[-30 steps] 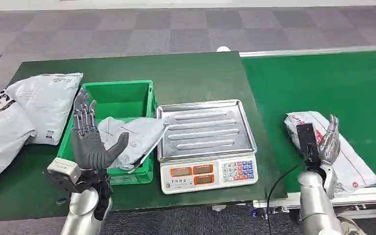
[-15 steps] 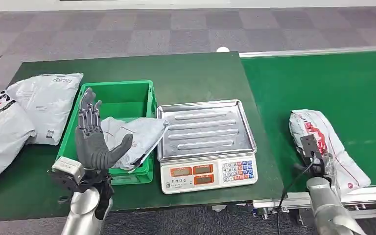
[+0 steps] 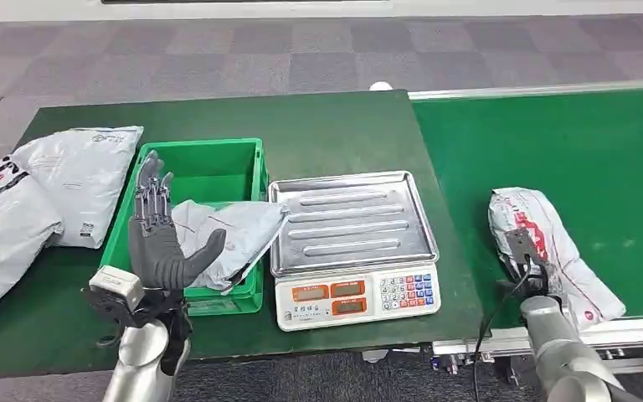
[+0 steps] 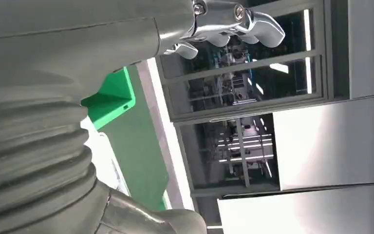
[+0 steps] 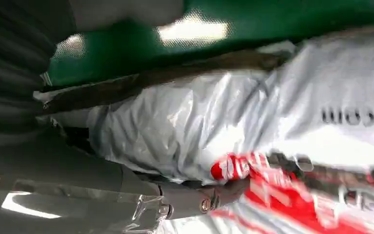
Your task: Moved the parcel from conveyor to table for the left to box.
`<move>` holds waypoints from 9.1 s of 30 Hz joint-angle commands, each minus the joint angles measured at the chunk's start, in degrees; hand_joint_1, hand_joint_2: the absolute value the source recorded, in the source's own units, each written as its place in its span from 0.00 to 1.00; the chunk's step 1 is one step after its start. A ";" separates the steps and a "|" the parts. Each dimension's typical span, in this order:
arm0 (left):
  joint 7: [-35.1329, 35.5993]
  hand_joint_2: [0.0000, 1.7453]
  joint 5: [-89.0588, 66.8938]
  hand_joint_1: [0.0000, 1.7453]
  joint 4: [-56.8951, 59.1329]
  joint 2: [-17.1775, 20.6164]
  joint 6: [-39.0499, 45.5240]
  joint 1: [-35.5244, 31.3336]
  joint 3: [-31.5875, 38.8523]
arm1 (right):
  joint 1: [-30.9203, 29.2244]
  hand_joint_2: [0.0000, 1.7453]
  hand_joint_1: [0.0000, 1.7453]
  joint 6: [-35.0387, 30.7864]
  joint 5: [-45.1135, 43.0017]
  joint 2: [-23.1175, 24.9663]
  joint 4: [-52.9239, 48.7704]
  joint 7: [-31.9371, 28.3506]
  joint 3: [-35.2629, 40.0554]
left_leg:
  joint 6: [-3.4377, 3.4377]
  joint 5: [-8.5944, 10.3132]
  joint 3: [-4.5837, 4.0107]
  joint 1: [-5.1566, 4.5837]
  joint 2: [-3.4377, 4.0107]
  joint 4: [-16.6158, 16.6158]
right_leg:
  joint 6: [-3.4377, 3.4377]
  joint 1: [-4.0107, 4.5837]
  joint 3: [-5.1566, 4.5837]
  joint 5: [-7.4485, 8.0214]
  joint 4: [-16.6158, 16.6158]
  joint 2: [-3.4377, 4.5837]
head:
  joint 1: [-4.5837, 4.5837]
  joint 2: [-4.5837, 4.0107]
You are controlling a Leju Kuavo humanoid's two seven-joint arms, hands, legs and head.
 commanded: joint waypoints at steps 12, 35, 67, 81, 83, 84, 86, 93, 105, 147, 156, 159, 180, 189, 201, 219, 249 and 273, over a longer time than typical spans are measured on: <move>0.60 1.00 -1.89 0.00 2.82 0.96 0.29 -0.89 2.42 | -1.48 1.00 1.00 -0.06 3.54 3.83 0.68 -6.17 -1.47 | -0.03 -0.01 0.20 0.01 0.29 -0.11 | 0.00 0.06 0.07 0.10 -0.08 0.32 | -0.02 0.00; 0.88 1.00 -1.87 0.00 1.34 -0.08 0.47 0.36 3.00 | 16.13 1.00 1.00 -15.99 1.76 17.41 -57.62 -23.44 8.89 | -0.04 -0.02 -0.03 -0.01 -0.06 -0.12 | -0.06 -0.01 -0.09 -0.10 -0.02 0.02 | -0.02 0.00; -0.24 1.00 -2.60 0.00 5.69 0.50 -1.20 -2.91 1.08 | 17.17 1.00 1.00 6.73 11.16 13.42 -51.33 -25.51 38.01 | -0.02 0.16 -0.09 0.07 -0.03 -0.19 | -0.04 0.05 -0.12 0.02 -0.08 -0.02 | -0.02 -0.02; -0.88 1.00 -2.17 0.00 6.88 1.00 -1.37 -2.54 -1.22 | 19.49 1.00 1.00 17.74 -0.59 10.04 -52.39 -34.24 45.44 | -0.08 0.09 0.23 0.07 0.04 -0.47 | -0.09 0.06 0.16 0.05 -0.39 0.13 | -0.02 0.00; -0.93 1.00 -2.06 0.00 6.89 1.06 -1.24 -2.52 -1.39 | 18.62 1.00 1.00 18.15 -1.23 9.98 -51.39 -34.24 46.31 | -0.10 0.06 -0.09 0.05 -0.07 -0.20 | -0.07 0.03 -0.16 -0.05 -0.07 -0.02 | -0.02 0.00; -0.93 1.00 -2.03 0.00 6.82 1.08 -1.20 -2.46 -1.42 | 18.34 1.00 0.04 18.18 -1.29 9.91 -51.07 -34.18 46.45 | -0.10 0.08 0.04 0.06 -0.02 -0.32 | -0.09 0.04 -0.04 0.00 -0.19 0.05 | -0.02 0.00; -0.92 1.00 -1.99 0.00 6.53 1.20 -1.07 -2.17 -1.44 | 17.56 1.00 0.00 18.19 -1.74 9.76 -50.34 -33.88 46.57 | -0.09 0.06 -0.03 0.05 0.02 -0.24 | -0.08 0.03 -0.13 -0.02 -0.12 0.08 | -0.02 -0.02; -0.75 1.00 -2.00 0.00 7.00 1.21 -1.09 -2.24 -2.34 | 18.98 1.00 0.00 13.66 -4.41 9.66 -54.81 -34.20 44.25 | -0.07 0.06 -0.01 0.04 -0.02 -0.27 | -0.07 0.02 -0.09 -0.03 -0.15 0.04 | -0.02 -0.02; -0.21 1.00 -2.84 0.00 8.89 1.15 -0.78 -3.81 -3.29 | 19.43 1.00 0.00 10.56 -7.17 11.26 -57.79 -34.33 40.77 | -0.10 0.07 -0.17 0.03 -0.06 -0.15 | -0.08 0.01 -0.27 -0.06 -0.01 -0.02 | -0.02 -0.02; 30.72 1.00 -39.20 0.00 60.22 -7.06 10.06 -35.53 -17.94 | 18.10 1.00 0.00 39.13 -40.66 16.66 -63.47 -46.91 31.70 | -0.05 0.22 -0.30 0.03 -0.41 -0.01 | -0.02 0.02 -0.29 0.03 0.02 -0.35 | -0.02 0.00; 31.63 1.00 -41.96 0.00 59.14 -7.38 8.19 -34.97 -17.63 | 17.72 1.00 0.00 41.03 -41.34 16.96 -63.69 -46.91 30.91 | -0.02 0.20 -0.26 -0.01 -0.02 -0.07 | 0.01 -0.02 -0.33 0.17 -0.01 0.04 | -0.02 0.00; 35.40 1.00 -46.79 0.00 60.15 -7.55 7.53 -35.32 -19.43 | 17.91 1.00 0.00 41.94 -41.39 17.10 -64.45 -46.91 30.59 | -0.02 0.20 -0.16 0.00 0.04 -0.14 | 0.00 0.00 -0.25 0.19 -0.08 0.11 | -0.02 -0.02; 34.74 1.00 -49.29 1.00 64.68 -8.16 -6.42 -32.60 -20.85 | 17.19 1.00 0.00 39.91 -39.77 17.35 -60.74 -46.91 29.52 | -0.01 0.22 -0.01 -0.03 0.07 -0.27 | 0.02 -0.04 -0.08 0.22 -0.19 0.14 | -0.02 0.00; 30.30 1.00 -46.01 1.00 62.18 -7.62 -3.78 -30.40 -17.34 | 17.99 1.00 0.00 38.01 -41.46 18.60 -60.64 -46.88 26.41 | -0.01 0.20 -0.02 -0.04 0.04 -0.23 | 0.02 -0.04 -0.09 0.19 -0.13 0.11 | -0.02 0.00; 30.30 1.00 -46.01 1.00 62.18 -7.62 -3.78 -30.40 -17.34 | 17.99 1.00 0.00 38.01 -41.46 18.60 -60.64 -46.88 26.41 | -0.01 0.19 -0.05 -0.01 0.04 -0.19 | 0.02 -0.02 -0.11 0.19 -0.12 0.10 | -0.02 -0.02; 26.54 1.00 -53.09 1.00 22.99 3.16 36.37 -16.06 4.70 | 19.02 1.00 0.00 36.00 -43.00 18.50 -65.11 -42.48 26.31 | -0.03 0.18 -0.30 -0.02 0.16 -0.10 | 0.01 -0.02 -0.42 0.19 0.01 0.23 | -0.02 -0.02; 46.54 1.00 -74.77 1.00 50.28 13.71 1.15 -20.51 18.18 | 18.88 1.00 0.00 37.64 -41.94 17.80 -63.83 -41.35 25.75 | -0.22 0.26 0.08 0.07 0.38 -0.38 | -0.16 0.06 -0.21 0.25 -0.12 0.49 | -0.02 0.00; 46.18 1.00 -81.05 0.00 48.14 15.75 4.91 -22.18 14.93 | 20.65 1.00 0.00 36.87 -41.45 17.22 -65.22 -41.75 24.98 | -1.29 0.14 1.90 0.16 0.71 -1.30 | -1.20 0.07 0.93 -0.09 -0.07 0.78 | 0.00 0.00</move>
